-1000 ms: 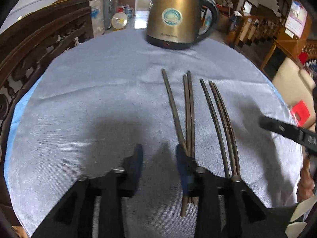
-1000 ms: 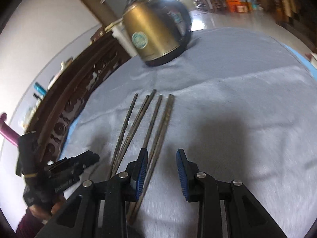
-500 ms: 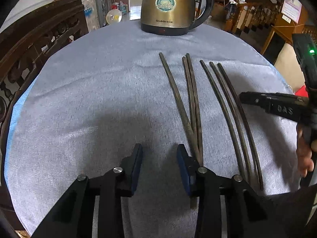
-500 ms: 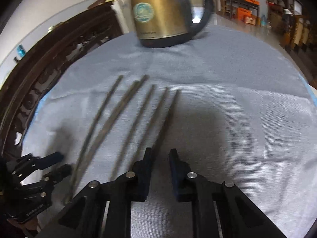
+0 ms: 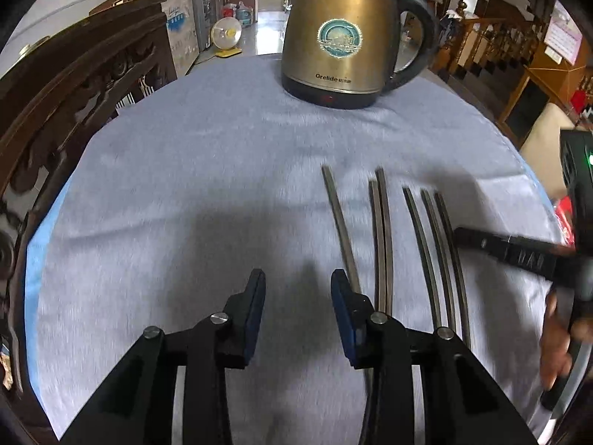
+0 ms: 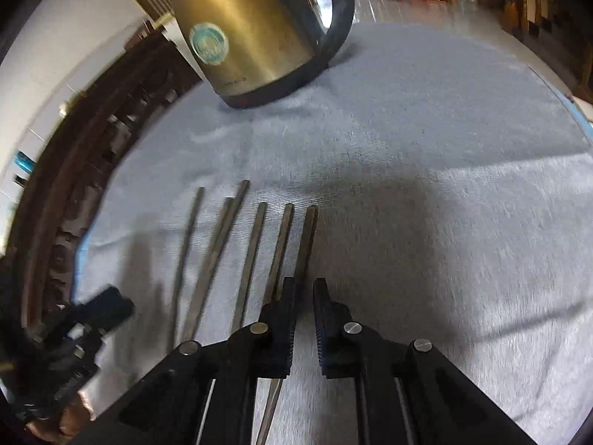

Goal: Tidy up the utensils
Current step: 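Grasp one chopstick with the left tool while the right tool grasps another chopstick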

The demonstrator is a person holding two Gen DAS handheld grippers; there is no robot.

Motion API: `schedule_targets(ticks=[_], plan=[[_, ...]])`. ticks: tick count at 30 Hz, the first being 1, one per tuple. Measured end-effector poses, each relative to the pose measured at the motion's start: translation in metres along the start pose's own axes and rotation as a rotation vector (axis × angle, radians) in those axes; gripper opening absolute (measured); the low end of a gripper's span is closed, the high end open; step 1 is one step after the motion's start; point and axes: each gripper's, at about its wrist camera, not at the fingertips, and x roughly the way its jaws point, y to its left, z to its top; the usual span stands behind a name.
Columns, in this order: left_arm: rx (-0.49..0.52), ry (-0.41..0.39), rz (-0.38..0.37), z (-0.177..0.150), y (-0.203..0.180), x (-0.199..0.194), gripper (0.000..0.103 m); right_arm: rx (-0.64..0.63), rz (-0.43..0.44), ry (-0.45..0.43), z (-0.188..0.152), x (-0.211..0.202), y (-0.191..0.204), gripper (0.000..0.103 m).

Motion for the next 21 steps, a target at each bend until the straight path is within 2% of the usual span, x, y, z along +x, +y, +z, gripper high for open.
schedule_targets(ticks=[5,8,10,11,13,14,15,17,19,21], plan=[[-0.021,0.053,0.066,0.033,-0.007,0.035,0.037,-0.035,-0.08,0.023,0.01,0.003,0.016,0.012],[-0.044,0.087,0.07,0.043,-0.013,0.051,0.037,-0.069,-0.112,0.052,0.014,0.004,0.019,0.011],[-0.06,0.102,0.066,0.048,-0.017,0.059,0.037,-0.04,-0.14,0.071,0.018,0.005,0.012,0.008],[-0.052,0.092,0.082,0.05,-0.02,0.061,0.037,-0.018,-0.135,0.083,0.019,0.006,0.007,0.008],[-0.04,0.086,0.098,0.052,-0.023,0.063,0.037,0.048,-0.03,0.091,0.022,0.003,-0.007,0.009],[-0.033,0.082,0.095,0.053,-0.023,0.063,0.033,0.093,0.046,0.082,0.023,0.0,-0.015,0.009],[-0.011,0.077,0.087,0.052,-0.025,0.062,0.029,0.111,0.068,0.074,0.023,-0.002,-0.019,0.009],[0.025,0.069,0.09,0.049,-0.027,0.061,0.009,0.156,0.076,0.055,0.024,-0.005,-0.026,0.013],[0.047,0.065,0.096,0.047,-0.029,0.06,0.006,0.158,0.103,0.046,0.026,-0.006,-0.025,0.013],[0.057,0.066,0.087,0.043,-0.028,0.057,0.003,0.117,0.067,0.045,0.027,-0.005,-0.012,0.013]])
